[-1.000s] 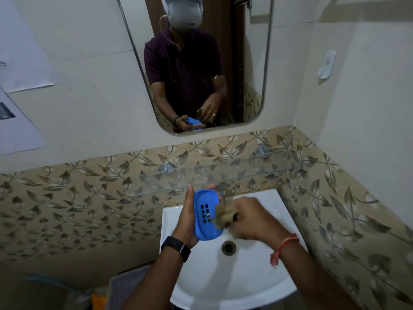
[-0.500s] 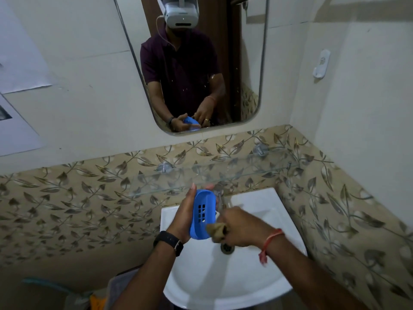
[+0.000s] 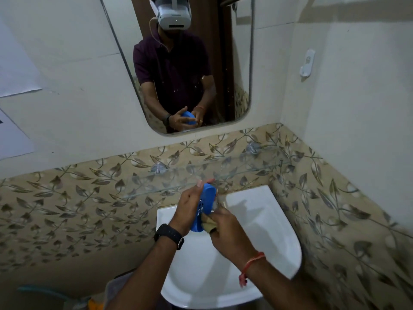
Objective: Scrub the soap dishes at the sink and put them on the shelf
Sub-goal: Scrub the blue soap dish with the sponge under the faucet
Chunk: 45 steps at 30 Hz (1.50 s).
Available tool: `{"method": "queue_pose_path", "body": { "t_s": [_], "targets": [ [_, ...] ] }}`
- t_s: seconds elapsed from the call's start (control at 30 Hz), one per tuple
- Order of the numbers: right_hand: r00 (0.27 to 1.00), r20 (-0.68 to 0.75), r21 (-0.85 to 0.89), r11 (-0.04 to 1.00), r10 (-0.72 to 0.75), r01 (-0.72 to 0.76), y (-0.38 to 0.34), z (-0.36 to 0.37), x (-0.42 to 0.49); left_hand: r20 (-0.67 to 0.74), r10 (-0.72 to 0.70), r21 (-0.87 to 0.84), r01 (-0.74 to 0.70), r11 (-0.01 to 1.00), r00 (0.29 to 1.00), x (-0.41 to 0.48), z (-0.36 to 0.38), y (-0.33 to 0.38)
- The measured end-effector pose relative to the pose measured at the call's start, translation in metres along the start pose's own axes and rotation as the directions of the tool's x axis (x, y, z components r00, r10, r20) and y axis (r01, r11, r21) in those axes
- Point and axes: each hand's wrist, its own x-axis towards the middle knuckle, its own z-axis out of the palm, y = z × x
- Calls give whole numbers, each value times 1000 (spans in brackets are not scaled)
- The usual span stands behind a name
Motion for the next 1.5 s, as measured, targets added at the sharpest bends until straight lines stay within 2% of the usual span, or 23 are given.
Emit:
{"method": "queue_pose_path", "body": {
  "t_s": [0.07,0.1,0.17,0.2,0.27,0.33,0.4,0.43,0.5,0.57,0.63,0.7,0.77,0.87,0.97,1.03,1.07,1.17,1.27,1.33,1.4,1.43,1.5],
  "targets": [
    [992,101,88,992,76,-85,-3,-6,1,29,66,69,-68,995,997,0,1,-4],
    [969,213,190,967,127,-169,-5,-15,3,53,96,99,-101,990,994,1,2,-7],
    [900,413,385,869,140,-311,-3,-32,5,96,167,117,-177,977,981,0,3,-11],
    [892,431,457,819,136,-346,0,-40,6,101,200,110,-211,971,975,0,3,-12],
    [922,332,551,752,200,-362,3,-49,7,71,249,80,-255,964,966,0,0,-11],
    [934,153,573,742,322,-349,6,-48,8,45,258,71,-261,963,965,1,0,-11],
    [935,16,504,805,354,-313,5,-42,9,43,253,61,-256,965,966,3,3,-11],
    [949,10,457,842,317,-286,4,-37,7,42,264,44,-266,963,964,5,4,-11],
    [975,91,381,897,205,-224,1,-26,4,40,294,21,-295,955,955,8,6,-9],
    [971,211,323,929,114,-179,2,-25,1,60,295,36,-298,954,954,9,7,-7],
    [930,351,268,939,113,-215,9,-34,1,50,258,8,-258,966,965,6,3,-6],
    [889,419,71,969,185,-235,19,-49,1,18,124,-193,-118,974,992,2,-3,-1],
    [887,361,-107,957,289,-268,31,-63,1,15,-9,-398,14,917,1000,2,-11,1],
    [928,173,-212,933,330,-292,39,-76,4,5,-83,-506,74,859,997,4,-21,4],
    [981,-35,-136,972,191,-194,28,-81,10,-7,-120,-564,95,820,993,5,-27,4],
    [987,-159,-21,999,37,-41,12,-79,14,4,-132,-571,110,813,991,6,-27,3],
    [985,-172,5,1000,-26,28,4,-76,16,18,-130,-576,117,809,991,6,-27,2],
    [985,-87,0,989,-149,149,-16,-58,14,26,-124,-597,115,794,992,7,-26,0],
    [983,-26,5,983,-184,184,-24,-47,4,-6,-144,-635,108,765,990,9,-29,-2],
    [970,149,14,982,-190,190,-23,-48,-4,-20,-148,-657,99,747,989,8,-34,-4],
    [944,305,20,991,-129,129,-22,-54,-10,-33,-141,-670,83,738,989,8,-42,-7],
    [952,295,45,996,-82,72,-22,-57,-12,-38,-134,-664,75,743,990,9,-45,-7],
    [993,118,105,994,-6,-6,-19,-60,-7,-36,-124,-640,73,765,992,9,-48,-7]
  ]
}}
